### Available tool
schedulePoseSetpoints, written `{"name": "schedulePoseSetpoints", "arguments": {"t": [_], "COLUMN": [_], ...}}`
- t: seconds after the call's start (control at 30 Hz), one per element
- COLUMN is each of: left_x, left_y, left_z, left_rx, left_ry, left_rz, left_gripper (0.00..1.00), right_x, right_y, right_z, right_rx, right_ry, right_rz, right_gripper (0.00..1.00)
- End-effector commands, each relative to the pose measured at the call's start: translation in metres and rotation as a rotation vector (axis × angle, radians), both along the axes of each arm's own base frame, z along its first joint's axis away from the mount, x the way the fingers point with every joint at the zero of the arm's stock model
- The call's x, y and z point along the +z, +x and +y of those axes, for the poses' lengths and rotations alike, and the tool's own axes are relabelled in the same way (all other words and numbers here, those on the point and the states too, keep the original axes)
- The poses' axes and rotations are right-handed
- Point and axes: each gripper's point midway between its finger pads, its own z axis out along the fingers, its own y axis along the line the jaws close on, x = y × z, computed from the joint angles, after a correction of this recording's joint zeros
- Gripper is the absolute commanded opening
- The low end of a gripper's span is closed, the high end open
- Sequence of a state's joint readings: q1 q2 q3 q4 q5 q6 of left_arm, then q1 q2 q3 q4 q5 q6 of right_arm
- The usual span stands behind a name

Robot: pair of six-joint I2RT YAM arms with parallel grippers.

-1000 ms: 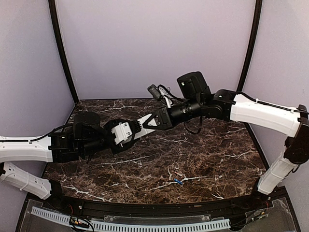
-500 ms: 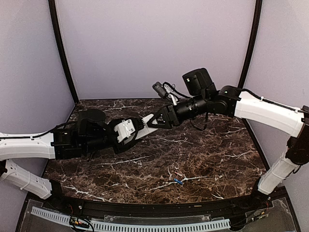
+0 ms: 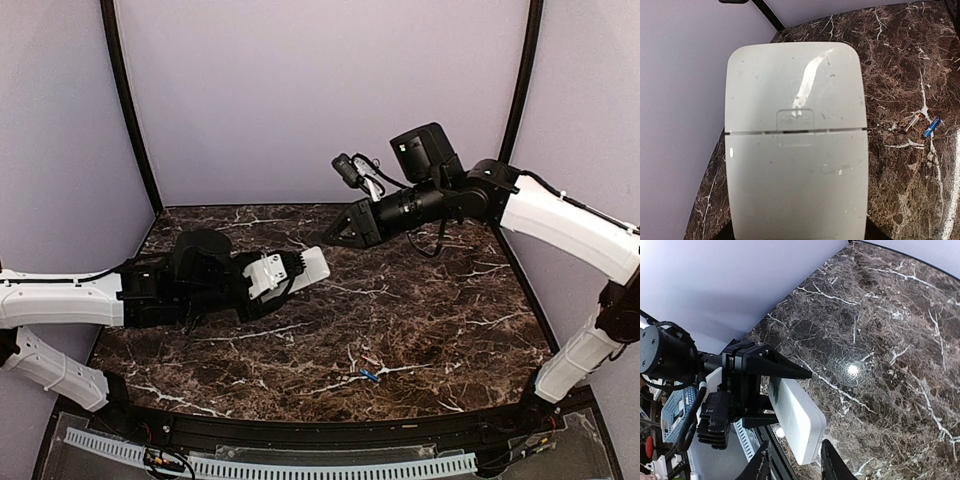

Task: Load the batteries into the remote control
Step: Remove the battery cover from the remote control.

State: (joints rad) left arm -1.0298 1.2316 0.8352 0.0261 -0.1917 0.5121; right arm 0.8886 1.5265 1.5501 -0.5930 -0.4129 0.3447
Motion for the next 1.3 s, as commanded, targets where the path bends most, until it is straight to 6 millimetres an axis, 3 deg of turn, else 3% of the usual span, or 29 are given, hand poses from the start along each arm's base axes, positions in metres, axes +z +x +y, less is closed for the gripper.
{"name": "schedulePoseSetpoints", "arguments": {"t": [0.0, 0.13, 0.87, 1.0, 1.27], "left_x": [0.010, 0.009, 0.004, 0.002, 0.000], "left_y": [0.003, 0.003, 0.004, 0.004, 0.006], "left_z": [-0.002, -0.001, -0.003, -0.002, -0.002], "left_rx": [0.005, 0.005, 0.003, 0.005, 0.011], "left_ry": [-0.023, -0.020, -0.012, -0.007, -0.002], "left_rz": [-0.006, -0.004, 0.007, 0.009, 0.012], "left_gripper": [0.00, 0.00, 0.00, 0.00, 0.00], "right_x": [-0.019, -0.022, -0.050, -0.049, -0.049], "right_y": [0.007, 0.003, 0.001, -0.002, -0.007], "right_z": [0.003, 0.012, 0.008, 0.009, 0.013], "right_rx": [-0.032, 0.009, -0.008, 0.011, 0.042], "right_ry": [-0.028, 0.001, -0.064, -0.054, -0.033], "right_rz": [0.078, 0.113, 0.167, 0.176, 0.198], "right_gripper": [0.28, 0.18, 0.22, 0.16, 0.13]}}
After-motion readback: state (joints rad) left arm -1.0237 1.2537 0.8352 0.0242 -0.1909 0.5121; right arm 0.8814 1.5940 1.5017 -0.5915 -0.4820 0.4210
